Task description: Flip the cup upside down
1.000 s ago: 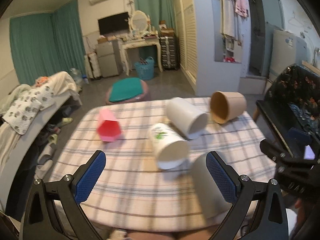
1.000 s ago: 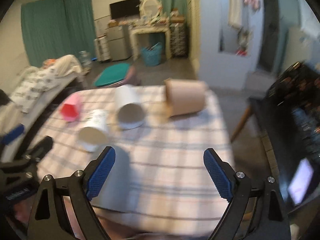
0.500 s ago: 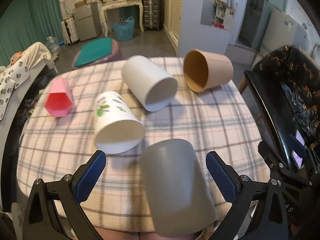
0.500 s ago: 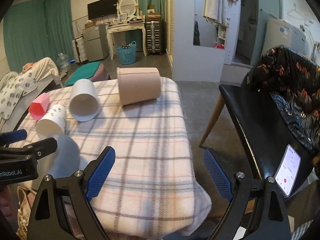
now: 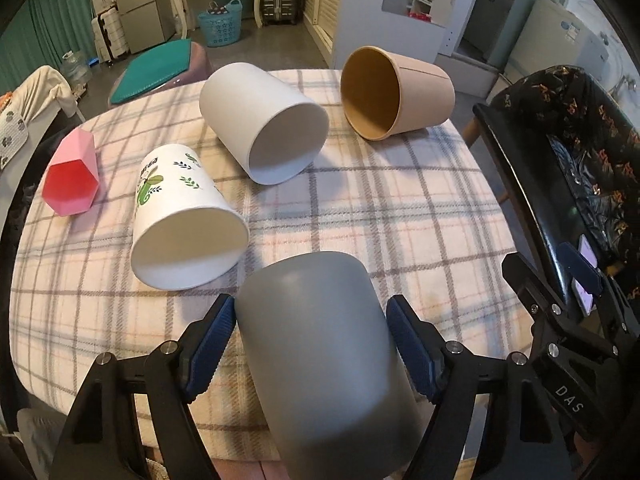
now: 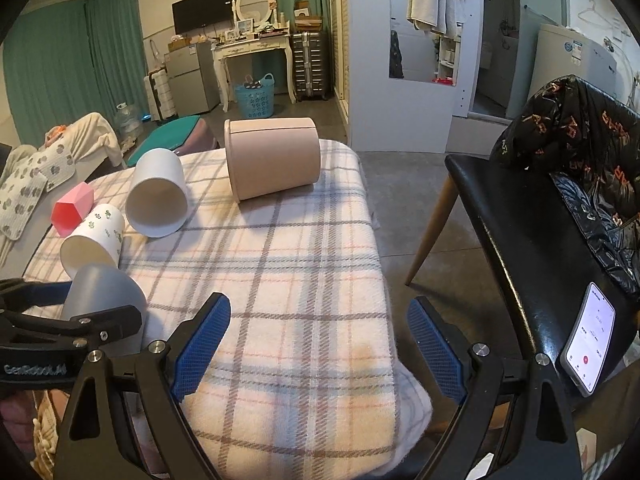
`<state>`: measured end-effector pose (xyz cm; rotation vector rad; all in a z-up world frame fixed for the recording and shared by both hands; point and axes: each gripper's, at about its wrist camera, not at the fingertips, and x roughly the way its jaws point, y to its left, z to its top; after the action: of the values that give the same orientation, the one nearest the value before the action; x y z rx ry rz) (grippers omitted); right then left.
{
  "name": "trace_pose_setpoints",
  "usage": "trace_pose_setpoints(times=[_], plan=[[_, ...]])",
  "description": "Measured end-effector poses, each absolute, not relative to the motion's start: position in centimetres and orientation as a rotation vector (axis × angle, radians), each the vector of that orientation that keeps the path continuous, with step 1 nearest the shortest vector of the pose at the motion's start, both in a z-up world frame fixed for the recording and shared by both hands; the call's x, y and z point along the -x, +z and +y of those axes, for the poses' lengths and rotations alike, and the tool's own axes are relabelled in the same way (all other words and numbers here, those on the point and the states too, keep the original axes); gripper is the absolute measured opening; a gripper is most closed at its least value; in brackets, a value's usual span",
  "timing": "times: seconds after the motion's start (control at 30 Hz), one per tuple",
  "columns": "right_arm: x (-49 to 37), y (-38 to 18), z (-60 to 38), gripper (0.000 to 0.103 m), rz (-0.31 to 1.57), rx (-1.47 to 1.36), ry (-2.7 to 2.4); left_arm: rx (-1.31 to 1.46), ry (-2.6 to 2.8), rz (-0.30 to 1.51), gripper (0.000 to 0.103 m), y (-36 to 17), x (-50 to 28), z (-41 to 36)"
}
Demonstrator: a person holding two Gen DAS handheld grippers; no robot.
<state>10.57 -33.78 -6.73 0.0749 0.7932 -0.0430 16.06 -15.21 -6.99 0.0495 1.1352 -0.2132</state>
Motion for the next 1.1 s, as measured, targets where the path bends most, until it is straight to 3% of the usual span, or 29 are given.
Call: trace_pose_setpoints(times=[0.23, 0.53, 1.1], plan=[[-9.6, -6.1, -33.9, 0.09, 0.766, -0.092, -0.042, -0.054, -0.229, 1.105, 0.078, -5.6, -15.0, -15.1], [-7.9, -4.9, -33.7, 0.09, 0.711, -0.113, -0.043, -0.068, -0.238, 0.911, 0.077, -1.5, -12.9, -14.9], [-7.7, -5.4, -33.0, 0.09, 0.7, -0.124, -0.04, -0.129, -0.173, 0.747, 0.076, -1.3, -15.0, -15.9]])
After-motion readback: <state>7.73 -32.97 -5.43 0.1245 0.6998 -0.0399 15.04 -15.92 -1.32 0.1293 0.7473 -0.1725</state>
